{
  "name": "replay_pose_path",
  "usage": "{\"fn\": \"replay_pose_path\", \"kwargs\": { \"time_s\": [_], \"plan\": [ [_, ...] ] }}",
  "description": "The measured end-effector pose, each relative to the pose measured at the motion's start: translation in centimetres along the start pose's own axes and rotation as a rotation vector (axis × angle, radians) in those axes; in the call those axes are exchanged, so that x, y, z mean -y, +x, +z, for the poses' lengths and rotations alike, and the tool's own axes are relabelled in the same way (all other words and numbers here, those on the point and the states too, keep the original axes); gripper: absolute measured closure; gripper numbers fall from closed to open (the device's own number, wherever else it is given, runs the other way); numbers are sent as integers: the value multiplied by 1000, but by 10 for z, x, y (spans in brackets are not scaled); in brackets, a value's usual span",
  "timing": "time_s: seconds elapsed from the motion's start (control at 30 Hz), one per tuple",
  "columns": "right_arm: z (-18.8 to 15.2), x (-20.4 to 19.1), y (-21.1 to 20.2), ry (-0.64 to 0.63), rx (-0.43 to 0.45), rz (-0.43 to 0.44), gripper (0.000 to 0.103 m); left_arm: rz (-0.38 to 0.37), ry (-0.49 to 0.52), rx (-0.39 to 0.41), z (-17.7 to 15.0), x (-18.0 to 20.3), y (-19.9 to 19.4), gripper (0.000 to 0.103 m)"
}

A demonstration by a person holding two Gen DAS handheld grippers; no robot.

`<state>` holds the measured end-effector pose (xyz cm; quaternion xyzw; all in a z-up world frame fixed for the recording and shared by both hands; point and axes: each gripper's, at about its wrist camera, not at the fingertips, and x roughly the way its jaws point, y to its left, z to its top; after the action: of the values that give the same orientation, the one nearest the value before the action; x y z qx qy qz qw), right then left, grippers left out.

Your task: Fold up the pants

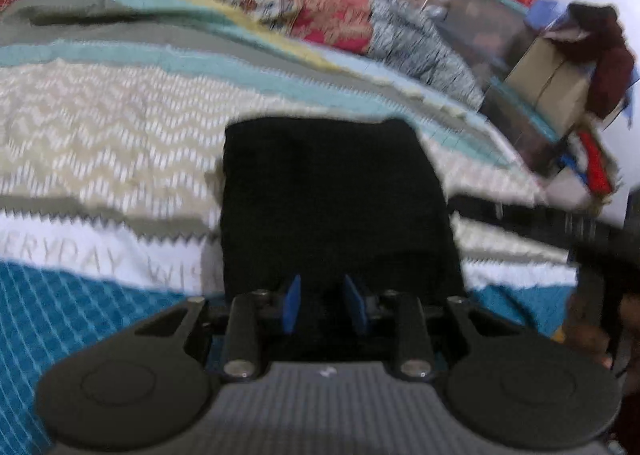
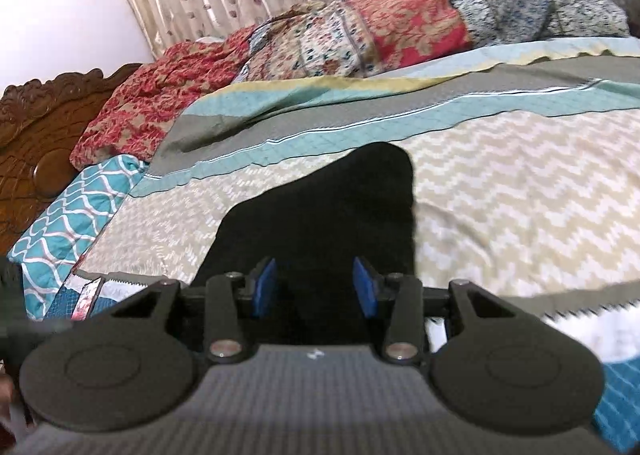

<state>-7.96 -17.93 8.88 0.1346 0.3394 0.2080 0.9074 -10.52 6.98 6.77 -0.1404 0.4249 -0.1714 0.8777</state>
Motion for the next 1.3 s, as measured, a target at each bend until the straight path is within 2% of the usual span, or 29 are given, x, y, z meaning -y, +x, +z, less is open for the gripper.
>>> {"fn": "replay_pose_path", "kwargs": {
  "time_s": [0.1, 0.23, 0.37, 0.4, 0.43, 0.47, 0.6, 0.93, 1.1, 1.17, 1.23, 1.3],
  "plan": [
    [1, 3, 25, 44, -44, -19, 58, 39, -5, -14, -6, -1, 10, 79],
    [-1, 6, 38, 71, -72, -43, 58, 41, -14, -22, -3, -4, 10, 79],
    [0, 6, 27, 74, -62, -39, 57, 43, -21, -29, 5, -5, 1, 74],
    [1, 8, 21, 80, -51, -43, 56, 54, -28, -31, 8, -7, -3, 70],
    [1, 11, 15, 87, -37, -46, 56, 72, -38, -37, 11, -7, -6, 60],
    [0, 12, 10, 95, -27, -45, 56, 91, -47, -43, 14, -8, -8, 57],
    [-9, 23, -11, 145, -6, -48, 49, 194, -61, -52, 21, -10, -18, 57],
    [-26, 45, -31, 279, -48, -12, 43, 297, -104, -79, 15, -20, -18, 51],
    [-33, 58, -27, 356, -80, -30, 41, 329, -118, -86, 12, -27, -18, 48],
    [-39, 65, -21, 413, -120, -57, 37, 344, -116, -85, 11, -28, -17, 46],
    [-49, 81, -14, 524, -171, -94, 33, 362, -114, -83, 10, -30, -17, 45],
    [-62, 101, -17, 677, -151, -56, 33, 384, -114, -84, 8, -33, -16, 45]
  ]
}}
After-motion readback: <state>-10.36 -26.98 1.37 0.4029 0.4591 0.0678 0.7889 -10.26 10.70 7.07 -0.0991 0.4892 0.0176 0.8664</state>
